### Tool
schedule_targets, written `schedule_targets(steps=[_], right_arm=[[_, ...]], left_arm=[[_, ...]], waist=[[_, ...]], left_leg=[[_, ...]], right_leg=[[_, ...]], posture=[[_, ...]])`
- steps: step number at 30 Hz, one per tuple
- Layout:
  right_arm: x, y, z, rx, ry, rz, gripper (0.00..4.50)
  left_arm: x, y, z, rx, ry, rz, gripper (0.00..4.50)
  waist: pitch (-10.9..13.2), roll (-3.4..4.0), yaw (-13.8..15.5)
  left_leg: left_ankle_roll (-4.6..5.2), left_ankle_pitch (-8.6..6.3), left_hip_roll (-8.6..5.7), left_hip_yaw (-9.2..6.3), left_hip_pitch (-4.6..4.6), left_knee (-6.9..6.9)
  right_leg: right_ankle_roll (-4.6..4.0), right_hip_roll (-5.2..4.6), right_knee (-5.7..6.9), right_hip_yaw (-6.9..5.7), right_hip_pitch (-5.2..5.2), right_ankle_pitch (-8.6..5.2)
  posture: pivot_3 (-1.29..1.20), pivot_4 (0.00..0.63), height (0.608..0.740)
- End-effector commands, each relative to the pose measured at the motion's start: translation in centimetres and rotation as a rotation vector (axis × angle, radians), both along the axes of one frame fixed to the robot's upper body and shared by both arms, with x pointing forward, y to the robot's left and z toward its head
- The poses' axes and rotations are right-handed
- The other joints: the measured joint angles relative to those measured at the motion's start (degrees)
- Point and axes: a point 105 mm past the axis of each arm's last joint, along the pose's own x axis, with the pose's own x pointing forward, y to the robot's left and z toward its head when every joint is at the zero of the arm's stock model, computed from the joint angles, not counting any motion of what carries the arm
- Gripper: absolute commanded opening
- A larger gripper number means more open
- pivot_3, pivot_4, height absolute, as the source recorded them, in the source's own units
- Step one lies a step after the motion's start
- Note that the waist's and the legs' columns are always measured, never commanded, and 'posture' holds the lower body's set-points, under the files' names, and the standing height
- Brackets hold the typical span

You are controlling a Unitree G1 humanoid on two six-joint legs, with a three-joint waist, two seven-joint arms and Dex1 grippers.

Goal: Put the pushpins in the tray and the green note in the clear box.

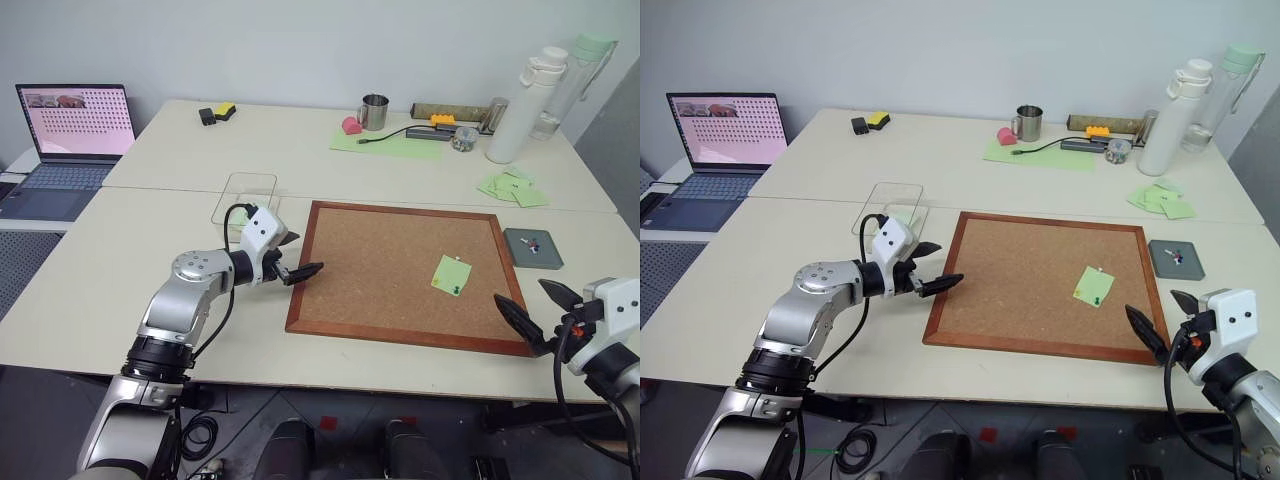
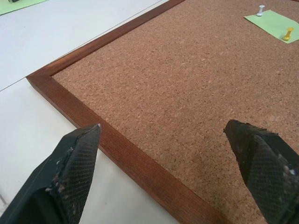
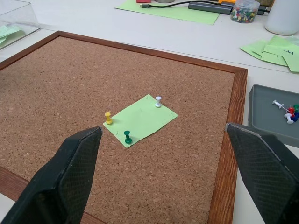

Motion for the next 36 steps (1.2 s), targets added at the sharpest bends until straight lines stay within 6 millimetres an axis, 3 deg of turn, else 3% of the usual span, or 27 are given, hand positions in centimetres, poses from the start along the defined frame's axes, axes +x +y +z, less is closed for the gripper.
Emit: schedule_targets(steps=[1, 28, 36], right_arm=[[-0.2, 0.0, 1.2, -0.022, -0.041, 0.011, 4.46], [-0.2, 0.0, 1.3, -0.046, -0.046, 0.006, 4.46], [0.1, 0.0, 1.4, -0.051, -0.052, -0.003, 4.5]], left_arm=[[-0.2, -0.4, 1.6, -0.025, -0.049, -0.026, 4.5], [-0.9, -1.3, 3.3, -0.133, -0.025, -0.088, 4.5], [-2.4, -2.8, 4.3, -0.19, -0.002, -0.193, 3.11]], waist=[[0.0, 0.0, 0.0], [0.0, 0.0, 0.0], [0.0, 0.0, 0.0]], left_leg=[[0.0, 0.0, 0.0, 0.0, 0.0, 0.0], [0.0, 0.0, 0.0, 0.0, 0.0, 0.0], [0.0, 0.0, 0.0, 0.0, -0.01, 0.0]], right_leg=[[0.0, 0.0, 0.0, 0.0, 0.0, 0.0], [0.0, 0.0, 0.0, 0.0, 0.0, 0.0], [0.0, 0.0, -0.01, 0.01, 0.0, 0.0]], posture=[[0.0, 0.15, 0.74], [0.0, 0.15, 0.74], [0.0, 0.15, 0.74]])
